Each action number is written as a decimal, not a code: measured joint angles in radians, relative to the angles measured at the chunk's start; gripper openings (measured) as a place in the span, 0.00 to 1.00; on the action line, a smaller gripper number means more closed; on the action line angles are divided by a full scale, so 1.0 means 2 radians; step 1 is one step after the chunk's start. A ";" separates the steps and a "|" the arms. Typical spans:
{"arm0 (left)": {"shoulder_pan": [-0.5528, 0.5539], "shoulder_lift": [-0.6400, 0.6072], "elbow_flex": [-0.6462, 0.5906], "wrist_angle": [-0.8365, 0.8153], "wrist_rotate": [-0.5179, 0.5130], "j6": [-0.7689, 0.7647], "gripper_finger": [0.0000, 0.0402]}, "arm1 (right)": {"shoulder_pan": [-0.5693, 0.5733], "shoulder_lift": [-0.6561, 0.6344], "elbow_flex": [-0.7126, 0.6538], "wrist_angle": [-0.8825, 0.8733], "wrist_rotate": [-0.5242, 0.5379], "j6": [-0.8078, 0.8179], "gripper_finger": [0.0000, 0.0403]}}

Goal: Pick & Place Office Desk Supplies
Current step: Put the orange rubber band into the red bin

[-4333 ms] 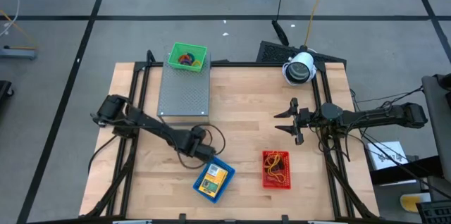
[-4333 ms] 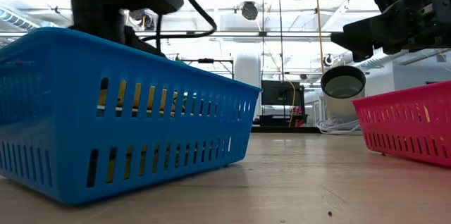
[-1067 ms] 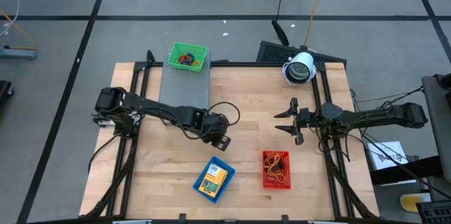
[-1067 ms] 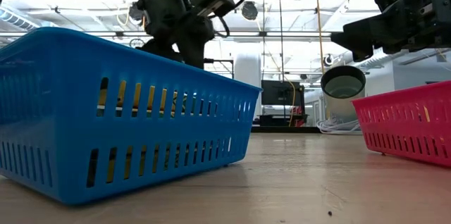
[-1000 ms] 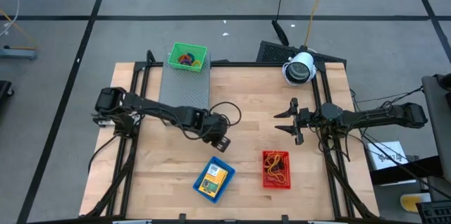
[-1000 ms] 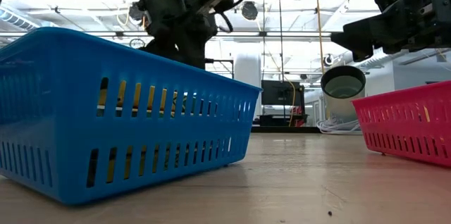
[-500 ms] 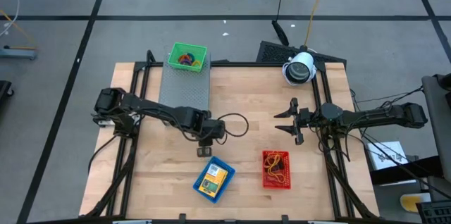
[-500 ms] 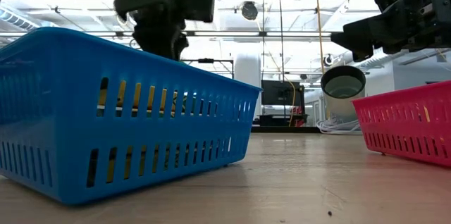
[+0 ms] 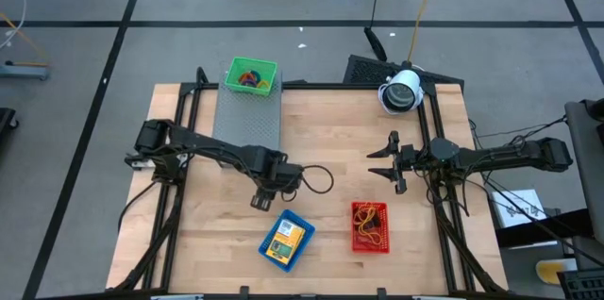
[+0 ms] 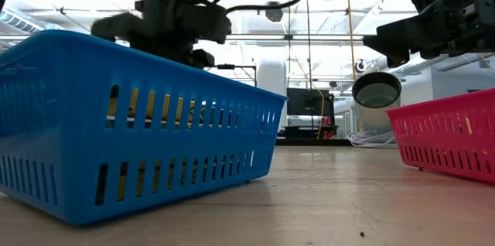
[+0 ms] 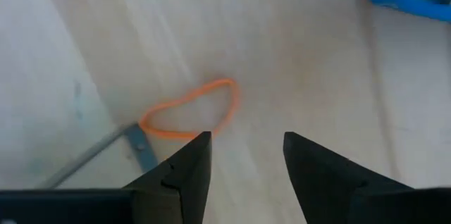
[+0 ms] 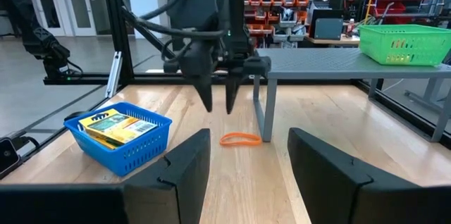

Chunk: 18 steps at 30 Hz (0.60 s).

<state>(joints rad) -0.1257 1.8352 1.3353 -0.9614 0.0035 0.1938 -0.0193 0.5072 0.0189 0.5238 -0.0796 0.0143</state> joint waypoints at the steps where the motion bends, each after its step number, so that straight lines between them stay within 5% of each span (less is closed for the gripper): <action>1: 0.000 0.002 0.000 0.000 -0.006 0.004 0.46 | 0.000 0.000 0.000 -0.001 0.000 0.000 0.45; 9: -0.006 0.014 0.000 0.034 -0.058 -0.010 0.46 | 0.000 0.001 0.000 0.000 0.000 0.000 0.45; 18: -0.043 0.016 0.036 0.040 -0.036 -0.009 0.46 | 0.000 0.001 0.000 0.001 0.000 0.000 0.45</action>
<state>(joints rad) -0.2124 1.8671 1.4083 -0.8821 -0.0686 0.1766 -0.0189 0.5091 0.0189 0.5255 -0.0799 0.0143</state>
